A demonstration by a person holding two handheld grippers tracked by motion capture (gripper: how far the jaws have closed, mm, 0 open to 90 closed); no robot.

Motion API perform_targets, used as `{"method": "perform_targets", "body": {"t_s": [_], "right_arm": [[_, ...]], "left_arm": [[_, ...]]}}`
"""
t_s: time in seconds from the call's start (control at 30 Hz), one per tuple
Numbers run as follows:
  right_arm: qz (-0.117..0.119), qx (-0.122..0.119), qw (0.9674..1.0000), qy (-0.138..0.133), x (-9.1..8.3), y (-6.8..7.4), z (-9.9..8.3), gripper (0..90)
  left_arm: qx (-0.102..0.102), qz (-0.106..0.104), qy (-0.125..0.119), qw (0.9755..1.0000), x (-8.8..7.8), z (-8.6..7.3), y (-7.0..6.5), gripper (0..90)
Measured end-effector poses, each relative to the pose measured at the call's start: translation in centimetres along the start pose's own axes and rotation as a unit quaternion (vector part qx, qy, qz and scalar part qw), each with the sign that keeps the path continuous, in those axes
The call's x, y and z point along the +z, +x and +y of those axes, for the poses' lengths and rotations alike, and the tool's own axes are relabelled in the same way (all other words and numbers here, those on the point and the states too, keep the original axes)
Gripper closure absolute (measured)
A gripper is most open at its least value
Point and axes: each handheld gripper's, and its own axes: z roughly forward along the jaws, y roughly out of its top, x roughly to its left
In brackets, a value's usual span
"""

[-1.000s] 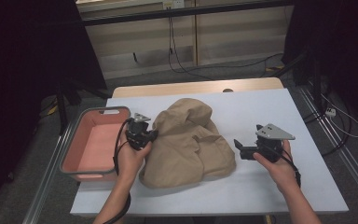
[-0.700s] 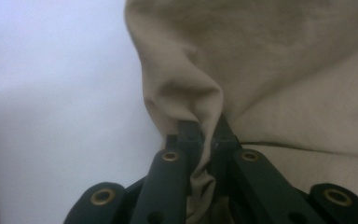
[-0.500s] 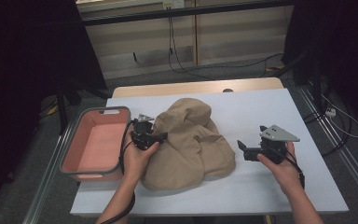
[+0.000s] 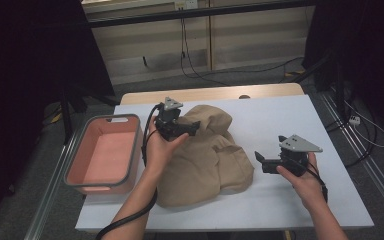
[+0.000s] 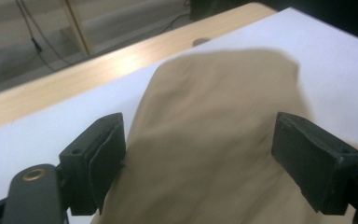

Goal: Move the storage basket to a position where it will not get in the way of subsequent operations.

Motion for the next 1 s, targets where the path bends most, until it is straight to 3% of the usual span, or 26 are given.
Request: {"method": "perform_targets", "body": {"t_s": [0.03, 0.07, 0.13, 0.17, 0.27, 0.3, 0.37, 0.47, 0.5, 0.57, 0.67, 0.7, 0.73, 0.77, 0.8, 0.83, 1.0], "right_arm": [[0.000, 0.001, 1.0000, 0.001, 0.0, 0.0, 0.0, 3.1], [0.000, 0.000, 1.0000, 0.001, 0.0, -0.1, -0.1, 3.1], [0.001, 0.001, 1.0000, 0.002, 0.0, -0.1, -0.1, 3.1], [0.001, 0.001, 1.0000, 0.004, 0.0, -0.2, -0.2, 3.1], [0.002, 0.001, 1.0000, 0.004, 0.0, -0.1, -0.1, 3.1], [0.003, -0.001, 1.0000, 0.004, 0.1, -0.1, -0.1, 3.1], [0.004, -0.001, 1.0000, 0.005, 0.2, 0.0, -0.1, 3.1], [0.006, -0.003, 1.0000, 0.005, 0.3, 0.1, -0.1, 3.1], [0.006, -0.004, 1.0000, 0.007, 0.5, 0.2, -0.1, 3.1], [0.008, -0.005, 0.9999, 0.010, 0.6, 0.3, -0.1, 3.1], [0.008, -0.005, 0.9999, 0.013, 0.7, 0.3, -0.2, 3.1], [0.006, -0.005, 0.9999, 0.013, 0.8, 0.3, -0.2, 3.1], [0.006, -0.005, 0.9999, 0.013, 0.8, 0.3, -0.2, 3.1], [0.007, -0.002, 0.9999, 0.012, 0.8, 0.2, -0.2, 3.1], [0.006, -0.003, 0.9999, 0.012, 0.8, 0.3, -0.2, 3.1], [0.006, -0.004, 0.9999, 0.012, 0.9, 0.3, -0.2, 3.1], [0.007, -0.008, 0.9998, 0.016, 1.2, 0.7, -0.1, 3.2]], "left_arm": [[0.018, -0.004, -0.005, 0.9998, 0.2, 0.8, -0.7, 17.4], [0.023, -0.010, -0.007, 0.9997, 0.4, 1.1, -1.1, 17.4], [0.021, -0.021, -0.007, 0.9995, 0.7, 1.4, -1.4, 17.6], [0.023, -0.038, -0.003, 0.9990, 1.3, 1.7, -2.1, 18.0], [0.030, -0.040, 0.004, 0.9987, 2.2, 1.7, -2.6, 22.6], [0.025, -0.053, 0.012, 0.9982, 2.9, 1.5, -2.9, 25.8], [0.033, -0.046, 0.021, 0.9982, 3.4, 1.1, -2.9, 37.8], [0.037, -0.036, 0.041, 0.9978, 3.5, 0.7, -2.8, 69.4], [0.029, -0.024, 0.053, 0.9979, 3.3, 0.4, -2.3, 77.3], [0.011, -0.012, 0.058, 0.9982, 2.6, 0.1, -1.4, 83.5], [0.000, -0.011, 0.057, 0.9983, 1.7, -0.2, -0.4, 84.9], [-0.007, -0.006, 0.048, 0.9988, 0.4, -0.7, 0.7, 84.9], [-0.007, -0.006, 0.048, 0.9988, 0.4, -0.7, 0.7, 84.9], [-0.017, 0.002, 0.043, 0.9989, -0.8, -1.3, 1.7, 84.9], [-0.017, 0.002, 0.043, 0.9989, -0.8, -1.3, 1.7, 84.9], [-0.026, 0.010, 0.042, 0.9987, -1.8, -2.1, 2.7, 84.9], [-0.046, 0.026, 0.051, 0.9973, -3.0, -4.1, 4.4, 85.2]]}}
